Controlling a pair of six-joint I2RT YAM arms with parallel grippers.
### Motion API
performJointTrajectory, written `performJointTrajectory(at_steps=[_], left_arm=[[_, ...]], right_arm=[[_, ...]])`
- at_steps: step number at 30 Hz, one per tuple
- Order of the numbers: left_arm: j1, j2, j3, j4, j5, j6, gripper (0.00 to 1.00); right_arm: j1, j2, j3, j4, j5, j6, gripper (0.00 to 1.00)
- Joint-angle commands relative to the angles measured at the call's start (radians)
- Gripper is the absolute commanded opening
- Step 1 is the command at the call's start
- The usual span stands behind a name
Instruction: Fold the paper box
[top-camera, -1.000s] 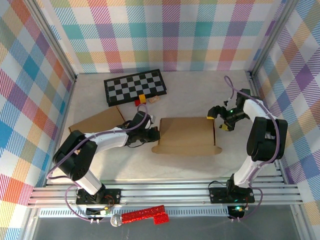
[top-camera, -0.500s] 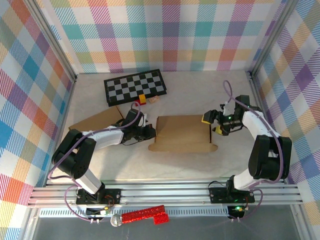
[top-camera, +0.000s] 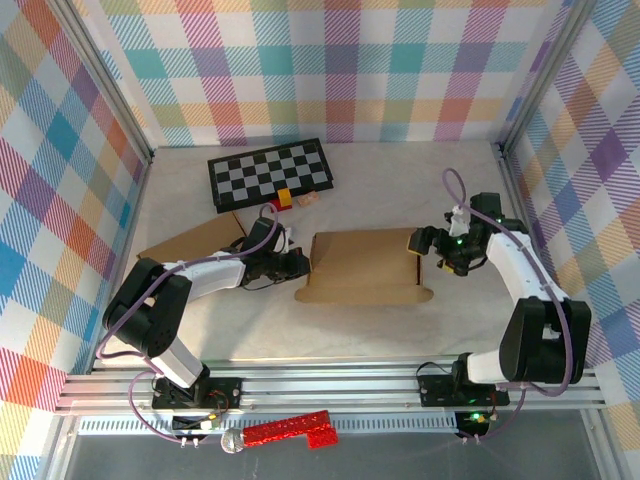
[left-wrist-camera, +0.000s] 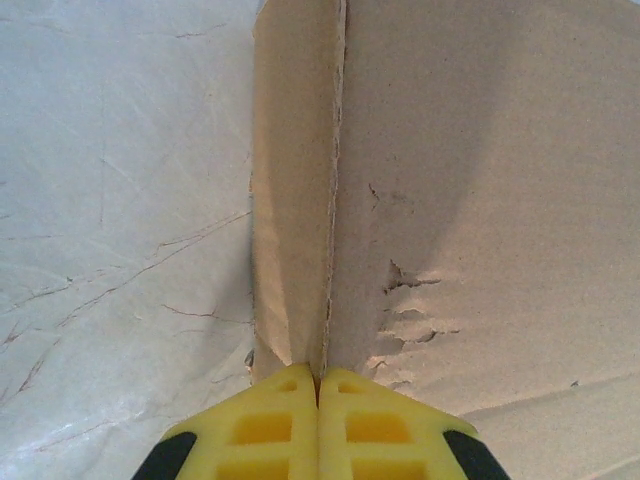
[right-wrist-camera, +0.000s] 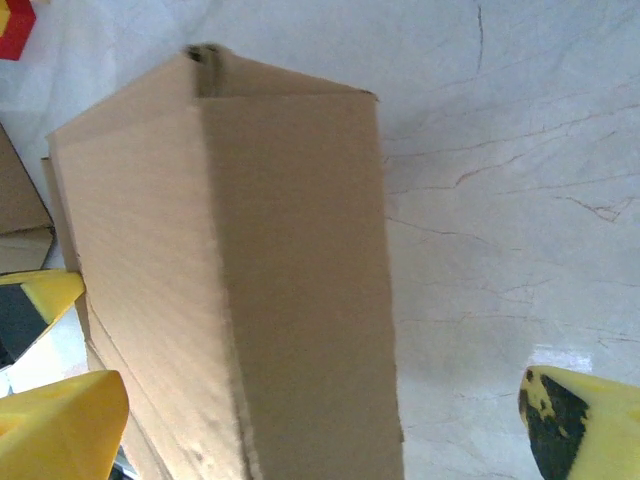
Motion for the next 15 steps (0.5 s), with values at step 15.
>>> performJointTrajectory(at_steps=[15], left_arm=[[0.030, 0.005, -0.025, -0.065, 0.000, -0.026, 0.00]], right_arm=[[0.084, 0.131, -0.098, 0.297, -0.405, 0.212, 0.71]])
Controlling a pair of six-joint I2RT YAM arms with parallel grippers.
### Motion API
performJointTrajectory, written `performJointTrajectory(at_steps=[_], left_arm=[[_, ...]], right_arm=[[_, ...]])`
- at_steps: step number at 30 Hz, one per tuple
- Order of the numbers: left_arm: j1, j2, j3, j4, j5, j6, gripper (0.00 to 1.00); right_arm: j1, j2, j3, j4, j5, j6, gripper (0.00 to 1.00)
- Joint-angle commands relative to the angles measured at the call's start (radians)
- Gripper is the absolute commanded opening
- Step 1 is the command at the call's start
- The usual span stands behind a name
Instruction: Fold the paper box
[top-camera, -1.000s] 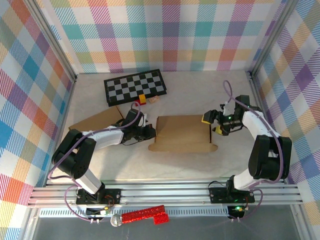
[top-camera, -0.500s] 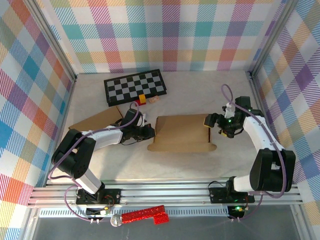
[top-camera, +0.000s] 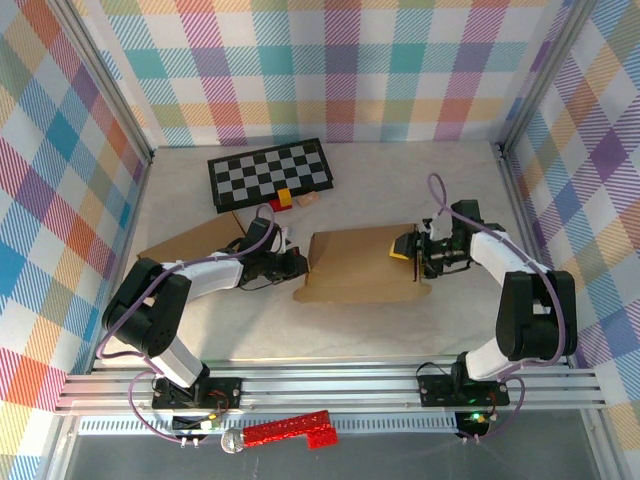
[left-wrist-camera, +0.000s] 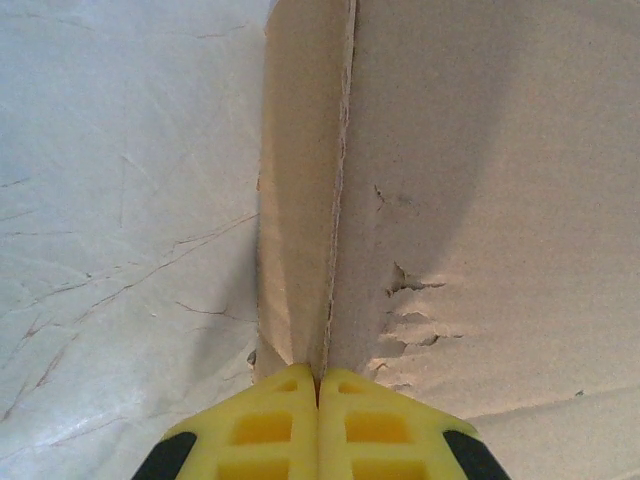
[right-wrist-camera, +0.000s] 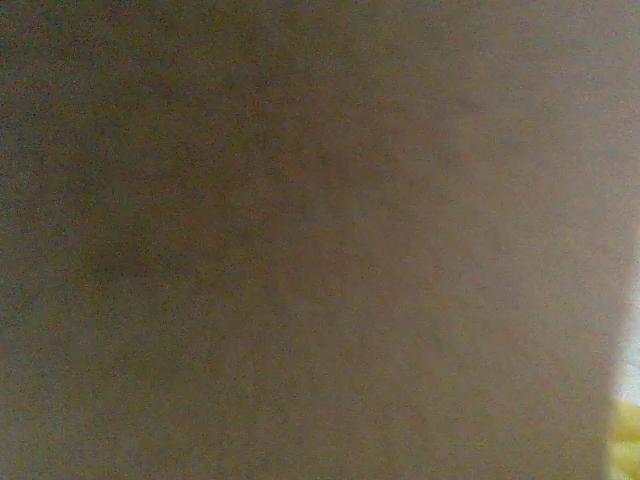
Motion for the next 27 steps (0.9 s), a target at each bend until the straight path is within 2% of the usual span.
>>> performJointTrajectory(at_steps=[1, 4, 7, 9, 11, 13, 18, 21, 26, 27], left_arm=[[0.009, -0.004, 0.000, -0.095, -0.030, -0.004, 0.01], [0.009, -0.066, 0.031, -0.134, -0.059, 0.018, 0.15], [0.008, -0.171, 0.079, -0.186, -0.095, 0.099, 0.31], [0.001, -0.240, 0.133, -0.227, -0.095, 0.206, 0.39], [-0.018, -0.287, 0.192, -0.280, -0.091, 0.332, 0.46], [-0.037, -0.318, 0.256, -0.351, -0.078, 0.453, 0.50], [-0.103, -0.322, 0.437, -0.604, 0.018, 0.807, 0.53], [-0.178, -0.276, 0.566, -0.801, -0.029, 1.011, 0.57], [-0.320, -0.163, 0.737, -1.083, -0.125, 1.219, 0.62], [-0.355, -0.144, 0.751, -1.111, -0.173, 1.239, 0.69]], right_arm=[[0.010, 0.006, -0.020, 0.102, -0.114, 0.109, 0.69], [0.011, 0.002, 0.004, 0.092, -0.123, 0.147, 0.62], [0.008, 0.027, 0.054, 0.044, -0.164, 0.167, 0.53], [0.005, 0.045, 0.088, 0.004, -0.190, 0.179, 0.46], [-0.004, 0.058, 0.110, -0.015, -0.232, 0.202, 0.43], [-0.008, 0.066, 0.135, -0.052, -0.249, 0.213, 0.41], [-0.012, 0.098, 0.188, -0.173, -0.299, 0.276, 0.42], [-0.014, 0.108, 0.217, -0.261, -0.317, 0.295, 0.43], [-0.014, 0.134, 0.240, -0.428, -0.332, 0.275, 0.44], [-0.018, 0.133, 0.234, -0.443, -0.325, 0.271, 0.44]])
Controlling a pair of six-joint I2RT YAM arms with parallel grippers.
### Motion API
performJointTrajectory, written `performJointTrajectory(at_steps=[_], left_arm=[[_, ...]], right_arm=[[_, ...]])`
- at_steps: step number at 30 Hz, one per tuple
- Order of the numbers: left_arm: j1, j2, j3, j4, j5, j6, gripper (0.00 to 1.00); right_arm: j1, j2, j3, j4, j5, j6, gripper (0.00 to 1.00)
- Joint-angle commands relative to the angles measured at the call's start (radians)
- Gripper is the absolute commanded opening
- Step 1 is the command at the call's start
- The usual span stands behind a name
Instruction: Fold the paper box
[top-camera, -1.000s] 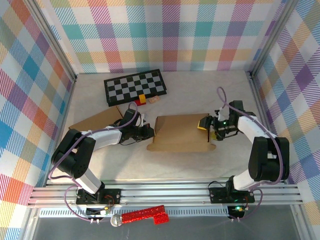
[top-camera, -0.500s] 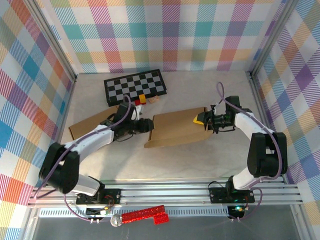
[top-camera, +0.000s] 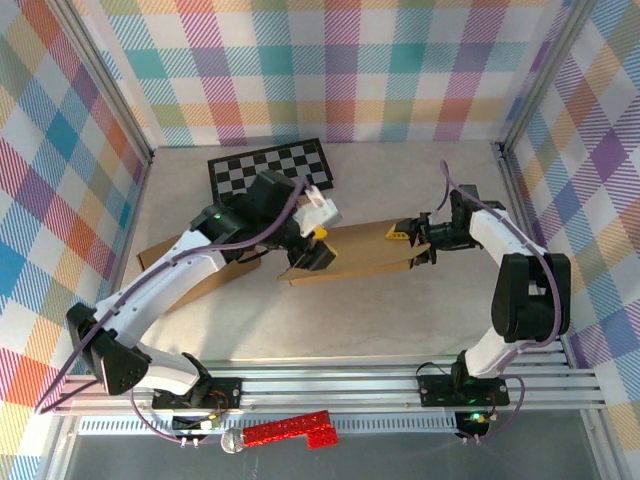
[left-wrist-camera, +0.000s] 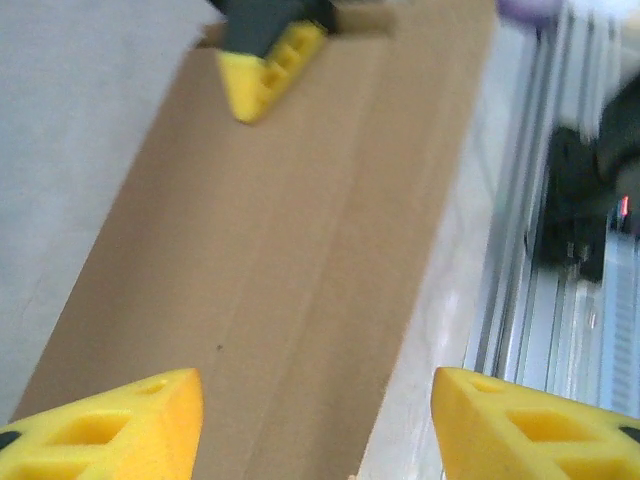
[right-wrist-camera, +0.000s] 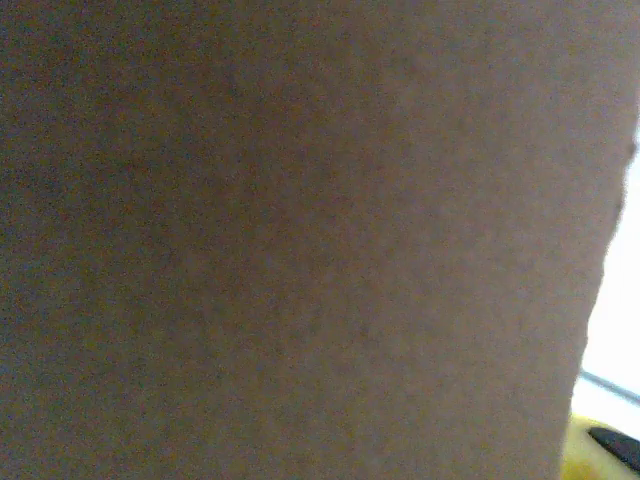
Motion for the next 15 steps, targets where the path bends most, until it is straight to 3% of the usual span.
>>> performJointTrajectory(at_steps=[1, 11, 15], left_arm=[[-0.094, 0.062, 0.048, -0.265, -0.126, 0.220, 0.71], [-0.217, 0.062, -0.029, -0.134, -0.355, 0.280, 0.77], [-0.221, 0.100, -0.060, -0.077, -0.445, 0.297, 0.78]], right_arm=[[-0.007, 0.011, 0.011, -0.152, -0.048, -0.002, 0.44], [-0.009, 0.119, 0.062, -0.212, -0.038, -0.024, 0.44], [-0.007, 0.148, 0.066, -0.218, -0.048, -0.025, 0.44]])
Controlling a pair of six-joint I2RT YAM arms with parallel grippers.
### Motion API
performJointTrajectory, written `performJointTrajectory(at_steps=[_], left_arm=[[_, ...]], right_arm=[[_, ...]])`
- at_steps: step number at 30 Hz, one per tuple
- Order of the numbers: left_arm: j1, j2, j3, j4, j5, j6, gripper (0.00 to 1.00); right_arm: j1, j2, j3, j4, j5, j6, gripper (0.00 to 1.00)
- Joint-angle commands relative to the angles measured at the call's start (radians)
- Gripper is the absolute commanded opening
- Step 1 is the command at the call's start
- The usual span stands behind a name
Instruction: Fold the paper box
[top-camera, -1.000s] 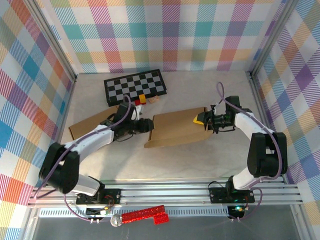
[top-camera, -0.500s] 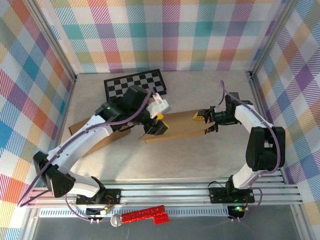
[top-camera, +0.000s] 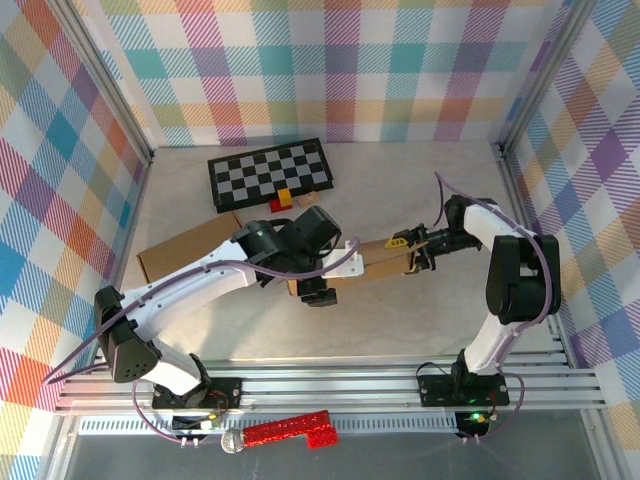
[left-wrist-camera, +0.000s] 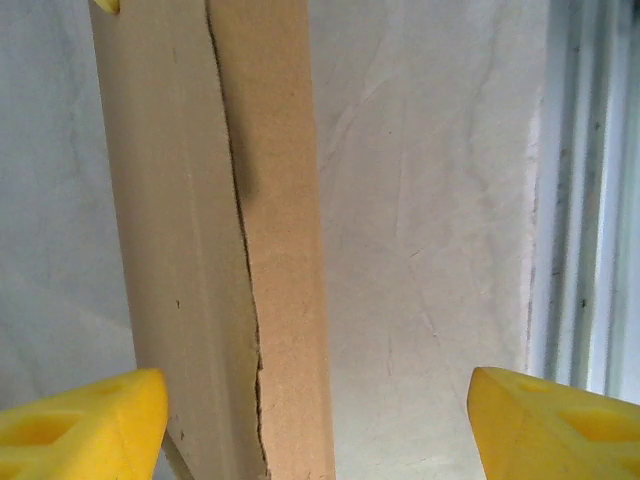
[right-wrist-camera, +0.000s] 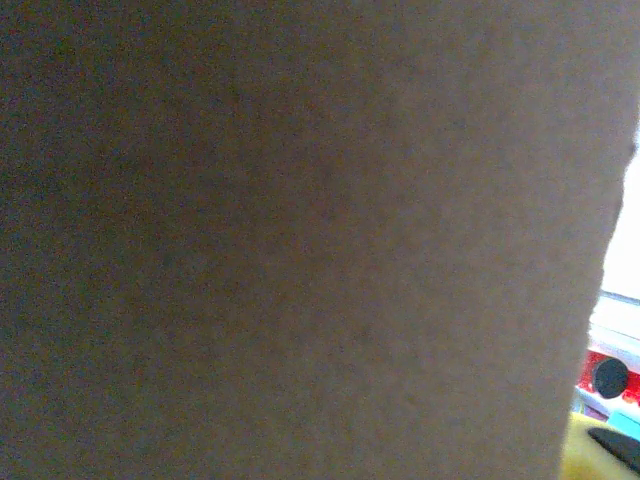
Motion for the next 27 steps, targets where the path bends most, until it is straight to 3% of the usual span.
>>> performJointTrajectory(at_steps=[1, 7, 14, 22, 27], left_arm=[[-0.010, 0.032, -0.044, 0.062, -0.117, 0.044, 0.78], [-0.009, 0.059, -0.098, 0.165, -0.206, 0.049, 0.79], [-0.008, 0.119, -0.111, 0.223, -0.214, 0.059, 0.80], [0.038, 0.165, -0.047, 0.197, -0.163, 0.062, 0.72], [0.084, 0.194, 0.002, 0.150, -0.083, 0.065, 0.65]], right_arm=[[-0.007, 0.019, 0.019, -0.043, -0.045, -0.023, 0.44], [-0.006, 0.033, -0.012, -0.023, -0.066, -0.013, 0.44], [-0.006, 0.062, -0.031, -0.029, -0.079, -0.020, 0.45], [-0.008, 0.082, -0.048, 0.013, -0.074, -0.010, 0.71], [-0.016, 0.079, -0.049, 0.028, -0.057, 0.005, 0.77]])
